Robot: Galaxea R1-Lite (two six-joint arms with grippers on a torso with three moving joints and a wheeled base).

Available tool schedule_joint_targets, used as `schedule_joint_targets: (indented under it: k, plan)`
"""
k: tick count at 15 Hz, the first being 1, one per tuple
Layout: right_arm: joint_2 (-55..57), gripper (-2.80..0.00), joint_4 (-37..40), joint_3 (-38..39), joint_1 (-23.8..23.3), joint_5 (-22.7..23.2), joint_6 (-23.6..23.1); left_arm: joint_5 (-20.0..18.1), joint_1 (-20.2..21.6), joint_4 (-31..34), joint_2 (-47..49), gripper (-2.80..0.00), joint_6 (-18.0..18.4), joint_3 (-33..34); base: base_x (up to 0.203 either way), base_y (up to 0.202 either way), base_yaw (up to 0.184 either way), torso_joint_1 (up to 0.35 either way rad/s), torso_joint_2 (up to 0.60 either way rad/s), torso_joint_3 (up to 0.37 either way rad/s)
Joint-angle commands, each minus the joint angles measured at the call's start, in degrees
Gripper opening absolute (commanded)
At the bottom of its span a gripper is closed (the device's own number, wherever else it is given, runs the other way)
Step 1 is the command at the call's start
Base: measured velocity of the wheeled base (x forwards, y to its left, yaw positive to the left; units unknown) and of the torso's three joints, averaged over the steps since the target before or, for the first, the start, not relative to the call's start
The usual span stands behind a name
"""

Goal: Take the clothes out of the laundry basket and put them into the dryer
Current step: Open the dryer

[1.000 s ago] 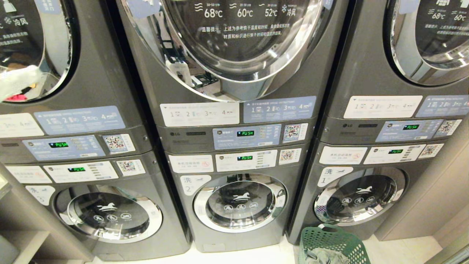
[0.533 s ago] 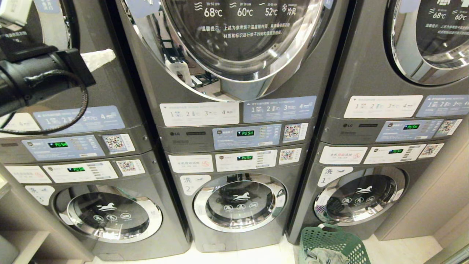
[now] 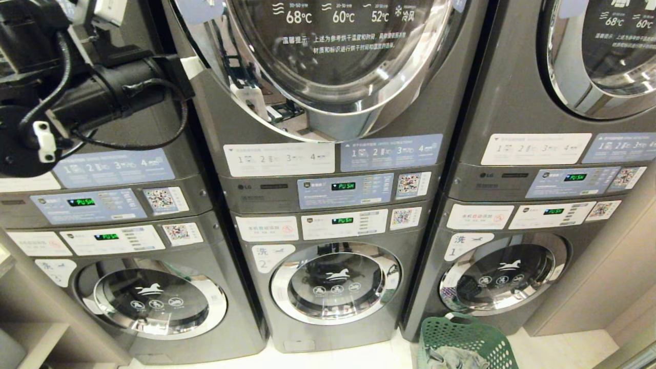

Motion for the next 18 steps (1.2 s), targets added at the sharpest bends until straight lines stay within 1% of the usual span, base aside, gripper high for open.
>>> schedule_joint_targets:
  k: [1, 2, 5, 7, 9, 12, 15, 17, 18]
  plan:
    - [0.0, 0.0, 0.05, 0.01, 0.01, 0.02, -0.02, -0.19, -0.81, -1.7, 2.76, -2.8, 0.12, -1.32, 0.0, 0.0, 0.0, 0.0, 0.0, 0.0]
    - [0.09, 0.0, 0.05, 0.01, 0.01, 0.02, -0.02, -0.19, -1.26, -3.23, 3.09, -2.8, 0.23, -1.34, 0.0, 0.0, 0.0, 0.0, 0.0, 0.0]
    - [0.09, 0.0, 0.05, 0.01, 0.01, 0.02, -0.02, -0.25, -2.57, -3.62, 2.99, -2.8, 0.17, -1.43, 0.0, 0.0, 0.0, 0.0, 0.0, 0.0]
    - [0.07, 0.0, 0.07, 0.01, 0.01, 0.02, -0.02, -0.34, -5.25, -4.3, 2.09, -2.8, 0.02, -1.4, 0.0, 0.0, 0.0, 0.0, 0.0, 0.0]
    - [0.09, 0.0, 0.05, 0.01, 0.01, 0.02, -0.02, -0.31, -8.86, -5.43, -0.29, -2.8, 0.03, -0.63, 0.0, 0.0, 0.0, 0.0, 0.0, 0.0]
    - [0.09, 0.0, 0.05, 0.01, 0.01, 0.02, -0.02, 0.14, -13.99, -5.62, -5.5, -2.8, 0.23, 3.05, 0.0, 0.0, 0.0, 0.0, 0.0, 0.0]
    - [0.09, 0.0, 0.05, 0.01, 0.01, 0.02, -0.02, 3.81, -19.82, -5.56, -10.71, -2.8, 0.42, 7.76, 0.0, 0.0, 0.0, 0.0, 0.0, 0.0]
    - [0.09, 0.0, 0.05, 0.01, 0.01, -0.07, -0.11, 4.54, -25.31, -5.4, -13.06, -2.8, 0.43, 10.57, 0.0, 0.0, 0.0, 0.013, 0.0, 0.001]
    - [0.09, 0.0, 0.05, 0.01, 0.01, -0.07, -0.11, 4.63, -28.87, -5.34, -13.76, -2.8, 0.43, 11.51, 0.0, 0.0, 0.0, 0.0, 0.0, 0.0]
